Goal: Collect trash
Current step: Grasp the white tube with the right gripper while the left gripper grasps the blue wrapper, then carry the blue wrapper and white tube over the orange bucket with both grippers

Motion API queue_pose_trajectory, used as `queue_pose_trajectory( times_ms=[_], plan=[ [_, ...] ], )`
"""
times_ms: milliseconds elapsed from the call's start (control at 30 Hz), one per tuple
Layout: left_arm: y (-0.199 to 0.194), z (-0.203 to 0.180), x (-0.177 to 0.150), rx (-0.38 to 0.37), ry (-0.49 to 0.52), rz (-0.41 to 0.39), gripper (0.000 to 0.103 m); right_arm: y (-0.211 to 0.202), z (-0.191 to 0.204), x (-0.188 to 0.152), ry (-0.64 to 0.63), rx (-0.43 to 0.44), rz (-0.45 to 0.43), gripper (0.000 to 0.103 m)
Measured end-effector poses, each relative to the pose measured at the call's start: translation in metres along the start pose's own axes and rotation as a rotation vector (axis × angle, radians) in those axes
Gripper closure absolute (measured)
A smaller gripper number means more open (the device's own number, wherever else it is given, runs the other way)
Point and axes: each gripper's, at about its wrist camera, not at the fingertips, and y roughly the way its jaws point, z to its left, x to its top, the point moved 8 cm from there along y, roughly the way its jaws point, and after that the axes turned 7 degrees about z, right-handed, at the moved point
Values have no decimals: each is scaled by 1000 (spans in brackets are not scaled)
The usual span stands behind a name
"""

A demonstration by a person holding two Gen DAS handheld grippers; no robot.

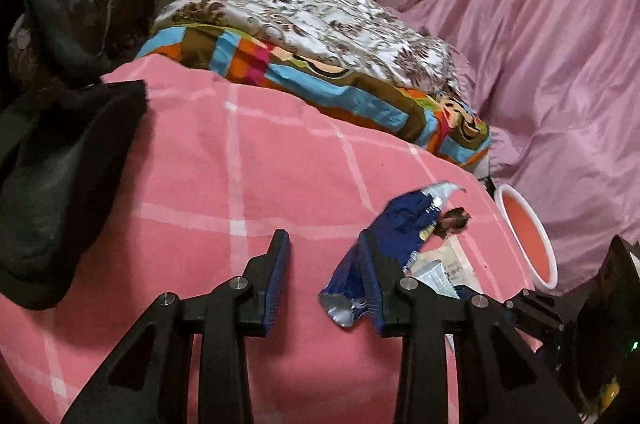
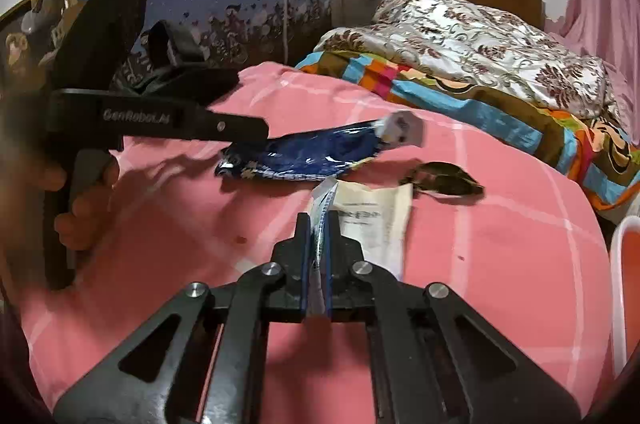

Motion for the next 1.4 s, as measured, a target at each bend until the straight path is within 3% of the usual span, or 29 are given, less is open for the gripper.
queue_pose_trajectory(
  times_ms=[267, 333, 400, 467, 667, 767, 867, 900, 933, 1200, 1400],
  plan=[
    [14, -32, -21, -8, 154, 107, 73, -23, -30, -6, 51, -31, -34, 90],
    [16, -37, -25, 19, 178, 113, 72, -27, -34, -8, 62, -31, -38, 90],
    [18, -42, -28, 31, 200, 124, 62, -32, -40, -9, 76, -27, -49, 90],
    [23, -46, -31, 43, 210, 128, 59, -36, -43, -11, 83, -29, -54, 90],
    [29, -49, -35, 117, 236, 125, 59, -45, -47, -13, 93, -20, -78, 90],
    [31, -50, -34, 154, 227, 121, 72, -51, -48, -14, 92, -16, -97, 90],
    [30, -49, -34, 140, 198, 111, 77, -58, -48, -14, 92, -15, -119, 90],
    [29, -48, -35, 138, 192, 107, 90, -60, -48, -14, 92, -13, -127, 90],
    [28, -48, -36, 145, 190, 105, 93, -64, -49, -15, 92, -11, -144, 90],
    [3, -61, -42, 150, 172, -7, 96, -93, -56, -17, 97, -20, -250, 90],
    [-27, -103, -45, 117, 249, -179, 96, -139, -69, -13, 101, -63, -437, 90]
  ],
)
